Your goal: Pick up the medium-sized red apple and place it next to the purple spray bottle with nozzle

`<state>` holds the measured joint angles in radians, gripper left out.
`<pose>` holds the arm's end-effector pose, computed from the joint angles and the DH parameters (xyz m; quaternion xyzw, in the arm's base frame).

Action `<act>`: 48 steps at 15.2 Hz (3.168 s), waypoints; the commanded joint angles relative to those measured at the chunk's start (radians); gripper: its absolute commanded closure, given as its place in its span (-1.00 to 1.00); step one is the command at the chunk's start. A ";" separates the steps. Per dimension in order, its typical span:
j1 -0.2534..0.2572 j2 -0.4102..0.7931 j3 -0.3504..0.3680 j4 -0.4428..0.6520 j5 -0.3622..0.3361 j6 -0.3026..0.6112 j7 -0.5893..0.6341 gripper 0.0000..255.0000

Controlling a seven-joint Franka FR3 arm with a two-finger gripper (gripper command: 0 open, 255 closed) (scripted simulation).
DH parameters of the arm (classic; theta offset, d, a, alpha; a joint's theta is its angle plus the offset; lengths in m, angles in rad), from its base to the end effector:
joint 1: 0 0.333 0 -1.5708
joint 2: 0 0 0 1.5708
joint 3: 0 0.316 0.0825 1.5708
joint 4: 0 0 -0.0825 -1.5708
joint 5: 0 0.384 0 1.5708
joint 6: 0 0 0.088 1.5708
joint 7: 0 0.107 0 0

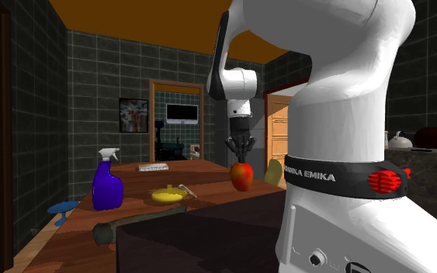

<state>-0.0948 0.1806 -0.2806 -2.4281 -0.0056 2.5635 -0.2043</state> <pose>0.4529 -0.1815 0.2328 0.9962 -0.0814 -0.0259 0.0198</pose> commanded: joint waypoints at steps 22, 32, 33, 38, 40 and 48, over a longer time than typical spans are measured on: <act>0.011 -0.258 -0.011 0.070 -0.090 -0.320 0.055 1.00; 0.012 -0.331 -0.003 0.138 -0.104 -0.460 0.062 1.00; 0.012 -0.337 -0.002 0.146 -0.105 -0.474 0.062 1.00; 0.013 -0.364 0.002 0.189 -0.108 -0.543 0.063 1.00; 0.013 -0.373 0.004 0.208 -0.109 -0.570 0.064 1.00; 0.058 -0.377 0.066 0.255 -0.090 -0.628 0.157 1.00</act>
<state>-0.0481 -0.2032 -0.2293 -2.1852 -0.1017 1.9417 -0.0710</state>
